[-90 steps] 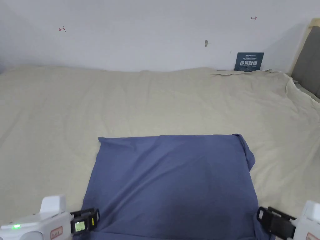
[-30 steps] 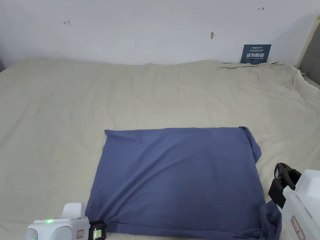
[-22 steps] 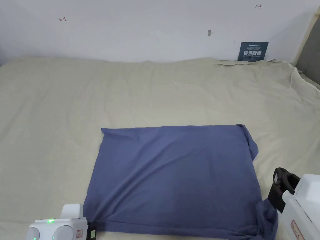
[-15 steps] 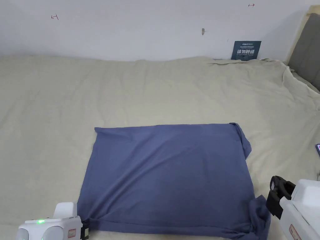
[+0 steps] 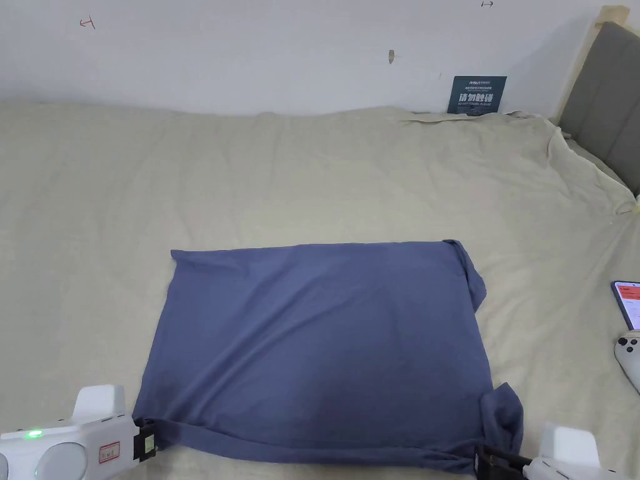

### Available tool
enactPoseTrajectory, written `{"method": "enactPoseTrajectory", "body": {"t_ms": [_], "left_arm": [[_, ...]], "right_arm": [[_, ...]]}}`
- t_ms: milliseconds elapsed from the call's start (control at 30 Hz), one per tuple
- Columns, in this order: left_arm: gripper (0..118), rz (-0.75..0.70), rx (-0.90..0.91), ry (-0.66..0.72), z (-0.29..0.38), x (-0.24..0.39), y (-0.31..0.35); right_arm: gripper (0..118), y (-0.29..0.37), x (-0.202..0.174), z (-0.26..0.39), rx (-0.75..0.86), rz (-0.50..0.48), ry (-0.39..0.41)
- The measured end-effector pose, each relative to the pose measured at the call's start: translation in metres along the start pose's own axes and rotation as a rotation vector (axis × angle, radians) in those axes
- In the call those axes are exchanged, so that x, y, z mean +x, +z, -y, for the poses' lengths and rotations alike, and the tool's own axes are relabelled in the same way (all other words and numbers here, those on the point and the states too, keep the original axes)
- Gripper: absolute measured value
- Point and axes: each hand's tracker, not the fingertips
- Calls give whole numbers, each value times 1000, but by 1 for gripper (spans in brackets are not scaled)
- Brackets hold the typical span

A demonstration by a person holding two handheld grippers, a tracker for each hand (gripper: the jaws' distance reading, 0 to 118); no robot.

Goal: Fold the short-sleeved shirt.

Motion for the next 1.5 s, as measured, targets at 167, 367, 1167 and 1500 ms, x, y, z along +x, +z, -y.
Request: {"method": "enactPoseTrajectory", "body": {"t_ms": [167,367,1167,1500], "left_arm": [[1,11,6,21,0,1,0],[1,15,2,21,0,0,0],[1,19,93,6,-83,-14,-6],[1,-34,-16,-115,-125,0,-82]], "right_arm": [[97,-19,2,7,-48,-23,13],[45,-24,-10,7,-81,-26,36],[9,-3,-32,-129,168,-76,133],[9,-89,-31,-163,59,-47,174]]}}
